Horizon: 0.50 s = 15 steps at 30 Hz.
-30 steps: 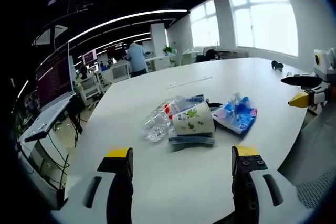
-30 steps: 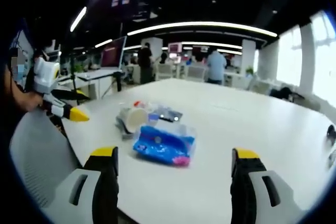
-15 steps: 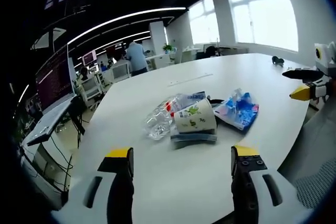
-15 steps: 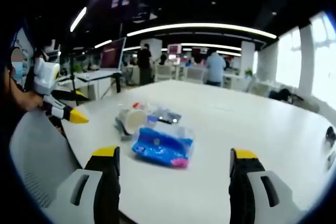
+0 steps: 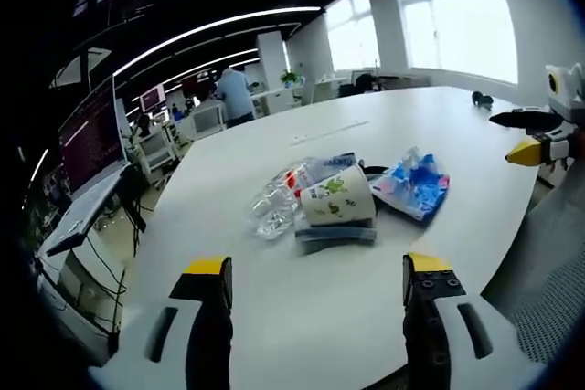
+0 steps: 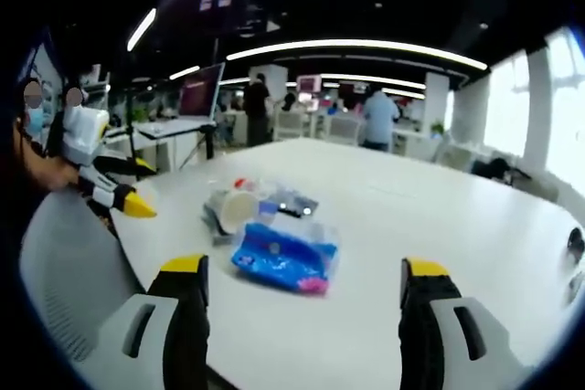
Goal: Arrange the tabletop items into an orderly group along one side of the table until the central work area is clear of visible clutter.
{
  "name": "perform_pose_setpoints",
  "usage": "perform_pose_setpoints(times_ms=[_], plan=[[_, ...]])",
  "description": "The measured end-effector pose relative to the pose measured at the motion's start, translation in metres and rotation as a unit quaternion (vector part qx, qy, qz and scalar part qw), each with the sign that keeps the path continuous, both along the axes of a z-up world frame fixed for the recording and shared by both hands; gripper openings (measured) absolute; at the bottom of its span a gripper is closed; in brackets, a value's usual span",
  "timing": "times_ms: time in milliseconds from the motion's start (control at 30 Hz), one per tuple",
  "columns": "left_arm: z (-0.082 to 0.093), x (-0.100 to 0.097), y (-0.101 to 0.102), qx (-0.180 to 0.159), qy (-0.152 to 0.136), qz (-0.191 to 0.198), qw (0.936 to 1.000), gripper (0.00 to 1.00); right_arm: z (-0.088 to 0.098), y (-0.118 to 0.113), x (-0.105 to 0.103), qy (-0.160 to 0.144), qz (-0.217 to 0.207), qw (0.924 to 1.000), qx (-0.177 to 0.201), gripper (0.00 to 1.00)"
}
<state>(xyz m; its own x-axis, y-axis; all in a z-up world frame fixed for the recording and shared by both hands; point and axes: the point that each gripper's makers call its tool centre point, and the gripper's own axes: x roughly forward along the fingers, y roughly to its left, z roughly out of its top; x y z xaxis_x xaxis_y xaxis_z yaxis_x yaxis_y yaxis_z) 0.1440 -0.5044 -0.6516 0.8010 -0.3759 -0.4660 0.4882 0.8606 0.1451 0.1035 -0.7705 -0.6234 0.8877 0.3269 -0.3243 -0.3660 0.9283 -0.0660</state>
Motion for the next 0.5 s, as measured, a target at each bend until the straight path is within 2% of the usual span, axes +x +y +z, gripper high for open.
perform_pose_setpoints(times_ms=[233,500], plan=[[0.005,0.005,0.001,-0.002,0.007,-0.018,0.9998,0.75,0.009,0.005,0.013,-0.001,0.009,1.0,0.004,0.84],[0.013,0.019,0.011,-0.015,0.005,0.0,0.9999,0.75,0.011,0.016,0.031,0.004,0.034,0.9994,0.0,0.83]])
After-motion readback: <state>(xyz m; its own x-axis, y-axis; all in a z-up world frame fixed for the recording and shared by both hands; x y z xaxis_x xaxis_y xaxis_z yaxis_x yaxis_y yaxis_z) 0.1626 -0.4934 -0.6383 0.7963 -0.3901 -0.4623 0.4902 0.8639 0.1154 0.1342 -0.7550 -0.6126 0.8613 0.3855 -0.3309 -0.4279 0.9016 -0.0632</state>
